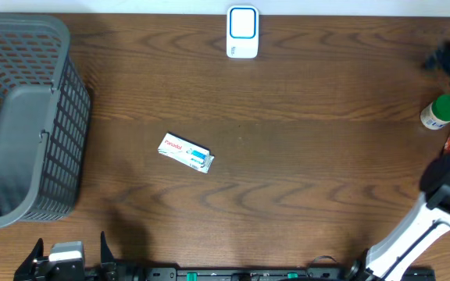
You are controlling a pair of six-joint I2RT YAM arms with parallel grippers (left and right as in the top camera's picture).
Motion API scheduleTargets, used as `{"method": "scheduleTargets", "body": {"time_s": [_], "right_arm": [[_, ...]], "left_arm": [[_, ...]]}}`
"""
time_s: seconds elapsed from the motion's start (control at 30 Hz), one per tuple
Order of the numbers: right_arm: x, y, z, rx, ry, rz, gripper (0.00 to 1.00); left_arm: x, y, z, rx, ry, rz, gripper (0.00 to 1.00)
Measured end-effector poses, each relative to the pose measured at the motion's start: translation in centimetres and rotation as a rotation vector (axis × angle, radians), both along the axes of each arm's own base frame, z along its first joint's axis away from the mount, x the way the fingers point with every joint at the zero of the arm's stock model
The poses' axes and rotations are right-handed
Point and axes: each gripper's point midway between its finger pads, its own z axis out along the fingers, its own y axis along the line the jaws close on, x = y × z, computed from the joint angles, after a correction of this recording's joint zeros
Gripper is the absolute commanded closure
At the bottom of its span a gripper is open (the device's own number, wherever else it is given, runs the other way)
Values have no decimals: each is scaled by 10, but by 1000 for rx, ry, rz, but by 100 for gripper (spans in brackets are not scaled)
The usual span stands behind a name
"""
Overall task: Scan the item barcode
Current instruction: 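Carry the jar to the right table edge and release it, then reach the right gripper to the white Panadol box and grasp it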
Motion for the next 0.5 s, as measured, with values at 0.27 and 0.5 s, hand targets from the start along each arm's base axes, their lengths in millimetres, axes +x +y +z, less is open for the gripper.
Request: {"method": "scheduleTargets", "body": {"time_s": [0.27, 0.5], "right_arm": [[-7, 278, 58, -34, -147, 791, 1], [-50, 421, -4, -69, -64, 1254, 1]], "left_arm": [[0, 0, 0, 0, 0, 0, 1], [0, 0, 0, 1, 0, 0, 1]]}}
